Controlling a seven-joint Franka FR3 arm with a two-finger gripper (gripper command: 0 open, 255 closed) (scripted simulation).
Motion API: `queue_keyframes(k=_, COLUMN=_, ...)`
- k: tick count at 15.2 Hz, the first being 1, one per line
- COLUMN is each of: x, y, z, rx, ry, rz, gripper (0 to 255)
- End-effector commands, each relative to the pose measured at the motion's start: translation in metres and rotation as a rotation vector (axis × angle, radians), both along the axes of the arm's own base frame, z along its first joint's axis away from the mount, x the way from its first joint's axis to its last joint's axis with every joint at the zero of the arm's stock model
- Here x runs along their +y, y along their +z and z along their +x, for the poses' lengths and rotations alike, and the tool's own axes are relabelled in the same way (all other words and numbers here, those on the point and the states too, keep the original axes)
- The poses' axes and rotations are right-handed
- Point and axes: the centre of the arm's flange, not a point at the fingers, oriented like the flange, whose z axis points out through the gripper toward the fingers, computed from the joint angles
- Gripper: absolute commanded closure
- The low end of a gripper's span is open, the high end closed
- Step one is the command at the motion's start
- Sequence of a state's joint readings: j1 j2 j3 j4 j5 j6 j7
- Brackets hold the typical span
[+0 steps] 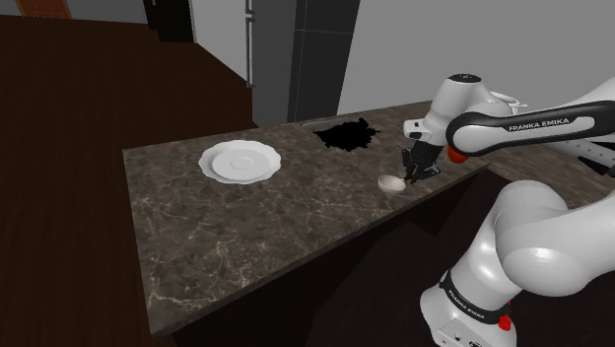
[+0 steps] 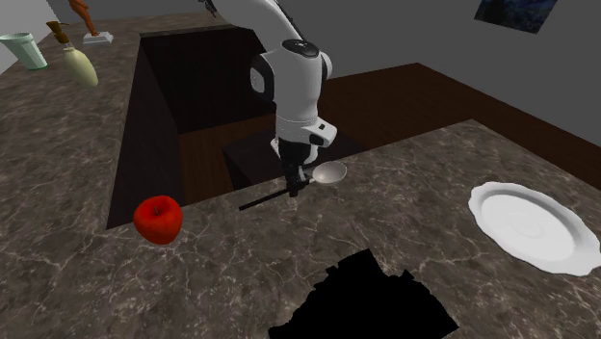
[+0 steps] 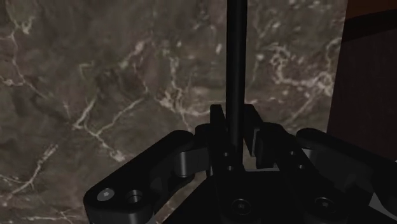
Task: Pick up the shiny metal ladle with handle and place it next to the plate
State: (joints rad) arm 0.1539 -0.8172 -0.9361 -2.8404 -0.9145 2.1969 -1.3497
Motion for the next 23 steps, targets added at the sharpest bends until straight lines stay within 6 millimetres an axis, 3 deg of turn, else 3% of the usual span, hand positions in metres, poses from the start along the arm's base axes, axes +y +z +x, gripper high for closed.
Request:
queue_keyframes(k=1, x=0.001, y=-0.001, z=0.0, rx=-0.002, ry=0.002, rz=0.001, gripper=255)
queue_keyframes(k=22, x=0.001, y=0.109, z=0.0, rx=-0.002, ry=0.002, rz=0.001, gripper=255)
queue_keyframes(k=23, x=0.013, y=0.109, z=0.006, rx=-0.002, ry=0.002, rz=0.001, gripper=255)
